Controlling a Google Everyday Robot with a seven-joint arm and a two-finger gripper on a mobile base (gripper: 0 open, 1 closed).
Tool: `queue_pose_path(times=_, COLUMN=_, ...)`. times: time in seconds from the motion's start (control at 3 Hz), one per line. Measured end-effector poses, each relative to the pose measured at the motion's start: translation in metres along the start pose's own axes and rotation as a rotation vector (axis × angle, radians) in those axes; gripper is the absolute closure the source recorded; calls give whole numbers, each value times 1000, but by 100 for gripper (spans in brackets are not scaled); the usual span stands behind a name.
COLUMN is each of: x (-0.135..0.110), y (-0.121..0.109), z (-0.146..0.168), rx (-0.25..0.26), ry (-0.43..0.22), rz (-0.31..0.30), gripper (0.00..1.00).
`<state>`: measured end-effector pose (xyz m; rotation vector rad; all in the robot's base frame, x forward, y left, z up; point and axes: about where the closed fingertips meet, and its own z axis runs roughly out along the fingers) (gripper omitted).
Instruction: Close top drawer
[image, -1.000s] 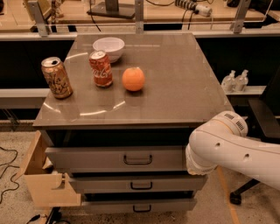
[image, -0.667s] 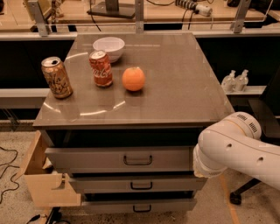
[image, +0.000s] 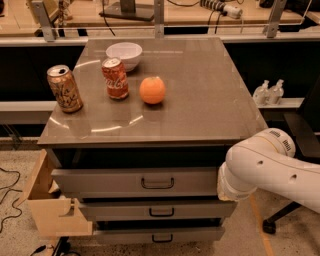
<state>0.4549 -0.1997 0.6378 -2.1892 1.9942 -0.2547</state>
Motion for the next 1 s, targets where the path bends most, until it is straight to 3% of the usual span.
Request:
queue_pose_path(times=0.67, x=-7, y=-22, z=19, rx=24, ry=-42, rz=-17, gripper=100)
queue_pose_path(times=1.0, x=-7, y=-22, z=18, rx=24, ry=-42, rz=-17, gripper=100)
